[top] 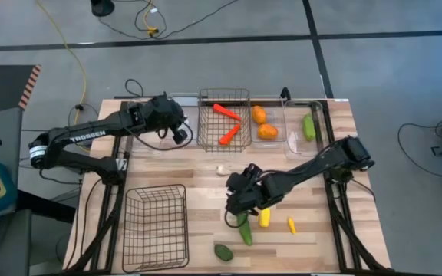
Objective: Sort produce into baskets
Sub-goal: Put the bottom white garlic into the middle left transparent bin, then put the white garlic into the middle left transparent bin
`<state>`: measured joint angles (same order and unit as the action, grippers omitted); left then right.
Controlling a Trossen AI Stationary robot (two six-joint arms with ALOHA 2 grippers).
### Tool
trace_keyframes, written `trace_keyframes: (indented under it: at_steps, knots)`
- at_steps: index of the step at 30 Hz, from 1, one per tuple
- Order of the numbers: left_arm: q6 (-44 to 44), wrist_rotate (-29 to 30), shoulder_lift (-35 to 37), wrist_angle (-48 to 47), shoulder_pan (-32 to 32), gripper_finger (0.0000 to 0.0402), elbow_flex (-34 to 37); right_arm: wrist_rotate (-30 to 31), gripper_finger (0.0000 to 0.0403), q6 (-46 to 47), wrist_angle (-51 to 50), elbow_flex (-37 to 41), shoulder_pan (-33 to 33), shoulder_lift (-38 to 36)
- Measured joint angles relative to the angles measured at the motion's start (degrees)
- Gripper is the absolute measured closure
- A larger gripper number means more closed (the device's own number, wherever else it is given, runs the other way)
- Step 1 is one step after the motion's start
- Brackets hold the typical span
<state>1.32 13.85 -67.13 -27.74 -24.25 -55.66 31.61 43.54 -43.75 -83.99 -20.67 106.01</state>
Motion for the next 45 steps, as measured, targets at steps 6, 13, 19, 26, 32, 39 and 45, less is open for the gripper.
trace_keyframes:
  at_steps: [6, 13, 19, 26, 32, 39, 45]
  knots:
    - [0.4, -0.8, -0.6, -2.5, -3.6, 0.0391, 0.0, -3.1, 0.0024, 0.0, 2.7, 0.0, 2.8, 5.2]
    - [1.5, 0.0, -2.2, -2.4, -4.2, 0.0362, 0.0, -4.8, 0.004, 0.0, 3.5, 0.0, 6.2, 9.5]
    - [1.7, 1.2, -5.5, -0.9, -4.3, 0.0285, 0.0, -5.2, 0.0054, 0.0, 4.1, 0.0, 8.4, 9.6]
    - [1.7, -0.1, -9.4, -0.8, -4.2, 0.0234, 0.0, -6.7, 0.0075, 0.0, 4.8, 0.0, 10.9, 9.6]
    - [2.2, -0.1, -9.9, -0.7, -4.2, 0.0231, 0.0, -7.2, 0.0082, 0.0, 7.9, 0.0, 12.8, 9.6]
    - [2.6, -0.2, -9.6, -0.8, -4.2, 0.023, 0.0, -9.3, 0.0082, 0.0, 8.8, 0.0, 15.1, 9.6]
    - [2.6, -0.2, -9.6, -0.7, -4.2, 0.023, 0.0, -12.2, 0.0082, 0.0, 10.7, 0.0, 16.6, 9.6]
